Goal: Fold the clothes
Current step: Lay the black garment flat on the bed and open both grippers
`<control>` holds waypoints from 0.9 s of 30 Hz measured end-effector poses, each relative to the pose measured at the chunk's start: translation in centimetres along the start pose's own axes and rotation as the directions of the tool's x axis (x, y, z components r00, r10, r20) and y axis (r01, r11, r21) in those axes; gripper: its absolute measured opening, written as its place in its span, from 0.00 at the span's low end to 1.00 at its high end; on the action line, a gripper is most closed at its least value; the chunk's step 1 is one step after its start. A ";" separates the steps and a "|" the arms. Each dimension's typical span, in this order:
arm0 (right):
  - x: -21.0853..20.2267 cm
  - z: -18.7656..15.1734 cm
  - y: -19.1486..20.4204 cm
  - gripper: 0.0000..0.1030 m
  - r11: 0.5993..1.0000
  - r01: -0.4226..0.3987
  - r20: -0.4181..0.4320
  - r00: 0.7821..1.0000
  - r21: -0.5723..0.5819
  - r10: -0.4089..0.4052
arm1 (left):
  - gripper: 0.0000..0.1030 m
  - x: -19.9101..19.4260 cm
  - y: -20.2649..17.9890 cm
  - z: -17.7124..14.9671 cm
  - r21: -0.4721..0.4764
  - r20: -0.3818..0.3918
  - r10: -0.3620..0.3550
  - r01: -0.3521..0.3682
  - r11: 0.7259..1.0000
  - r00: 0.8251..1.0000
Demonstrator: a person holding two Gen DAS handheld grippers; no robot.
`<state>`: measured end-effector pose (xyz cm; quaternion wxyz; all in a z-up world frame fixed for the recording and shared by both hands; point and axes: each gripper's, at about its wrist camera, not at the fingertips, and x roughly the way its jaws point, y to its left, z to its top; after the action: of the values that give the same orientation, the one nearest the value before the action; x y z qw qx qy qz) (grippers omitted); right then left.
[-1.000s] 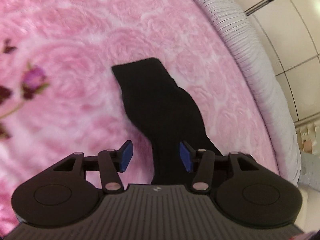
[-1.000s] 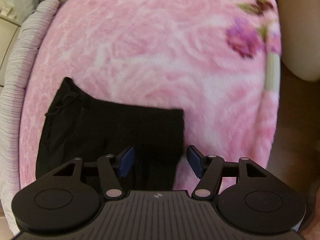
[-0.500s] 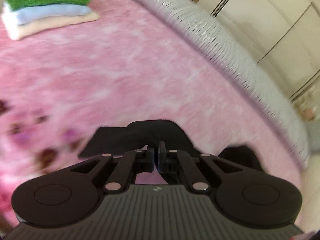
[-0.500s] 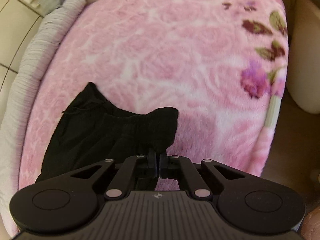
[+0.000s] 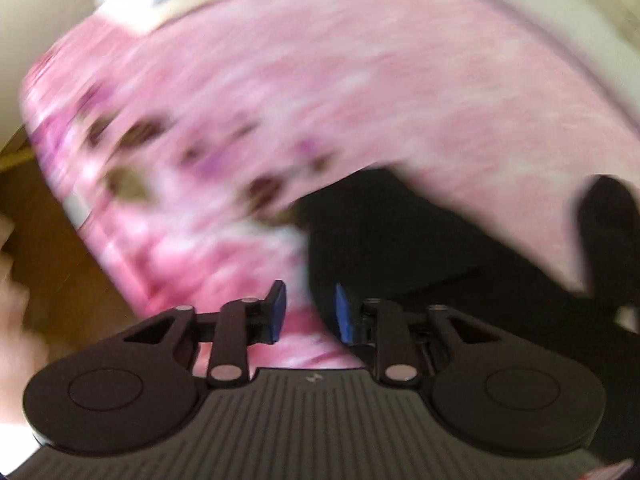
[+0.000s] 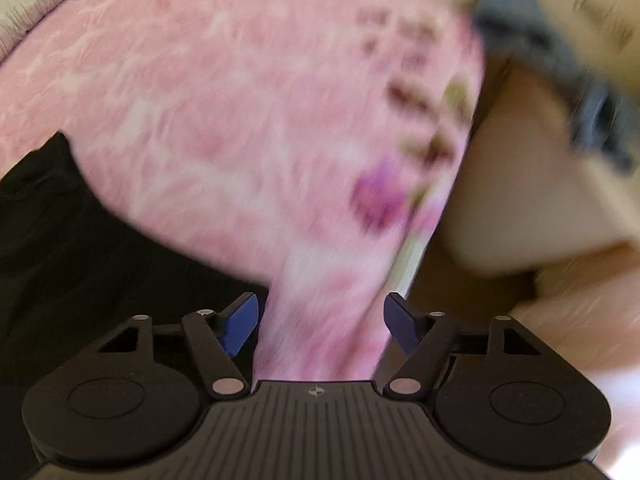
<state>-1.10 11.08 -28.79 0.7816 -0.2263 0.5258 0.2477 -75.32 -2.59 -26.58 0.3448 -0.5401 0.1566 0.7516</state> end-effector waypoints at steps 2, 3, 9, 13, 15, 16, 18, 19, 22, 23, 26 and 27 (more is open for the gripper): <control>-1.0 1.0 0.9 0.76 0.997 -0.076 0.045 0.996 -0.006 0.076 | 0.47 0.9 -3.8 1.3 0.022 -0.025 -0.163 0.164 0.986 0.986; -1.2 1.3 1.7 0.78 0.991 -0.130 0.048 0.990 -0.005 0.130 | 0.47 1.3 -5.7 1.9 0.031 -0.039 -0.243 0.244 0.969 0.969; -0.8 1.3 7.8 0.79 0.948 -0.313 0.002 0.949 -0.053 0.314 | 0.53 8.9 -15.6 4.0 -0.087 -0.205 -0.533 0.527 0.845 0.821; 0.3 0.7 9.3 0.79 0.934 -0.357 -0.057 0.933 -0.021 0.356 | 0.54 14.4 -17.5 3.5 -0.269 -0.267 -0.551 0.488 0.830 0.791; 0.6 0.5 9.4 0.79 0.935 -0.355 -0.072 0.932 -0.007 0.354 | 0.30 16.0 -17.7 3.0 -0.395 -0.261 -0.615 0.499 0.771 0.744; 0.7 0.5 9.4 0.79 0.937 -0.350 -0.076 0.934 -0.001 0.349 | 0.14 16.5 -18.0 3.0 -0.438 -0.255 -0.647 0.511 0.740 0.718; 1.1 0.5 9.4 0.79 0.943 -0.333 -0.079 0.940 0.019 0.333 | 0.02 16.1 -19.9 4.4 -0.365 -0.238 -0.665 0.569 0.737 0.708; 1.2 0.5 9.4 0.79 0.946 -0.323 -0.082 0.942 0.035 0.325 | 0.02 15.3 -21.0 5.8 -0.276 -0.218 -0.661 0.605 0.747 0.718; 1.3 0.8 9.9 0.79 0.947 -0.313 -0.079 0.945 0.072 0.318 | 0.02 10.4 -23.9 12.1 0.156 -0.077 -0.659 0.662 0.733 0.748; 1.1 1.0 10.3 0.79 0.947 -0.312 -0.070 0.946 0.075 0.317 | 0.02 8.6 -24.6 14.3 0.291 -0.018 -0.664 0.639 0.712 0.748; 0.6 1.6 11.7 0.79 0.946 -0.316 -0.053 0.946 0.076 0.320 | 0.02 2.0 -25.4 19.3 0.700 0.178 -0.677 0.392 0.597 0.714; 0.4 1.8 12.3 0.79 0.944 -0.320 -0.048 0.945 0.079 0.324 | 0.02 0.3 -25.2 19.4 0.814 0.217 -0.682 0.256 0.521 0.698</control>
<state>-7.36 21.76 -29.71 0.7218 -0.1171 0.5875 0.3466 -71.74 27.28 -16.28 0.7562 -0.1546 0.1856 0.6082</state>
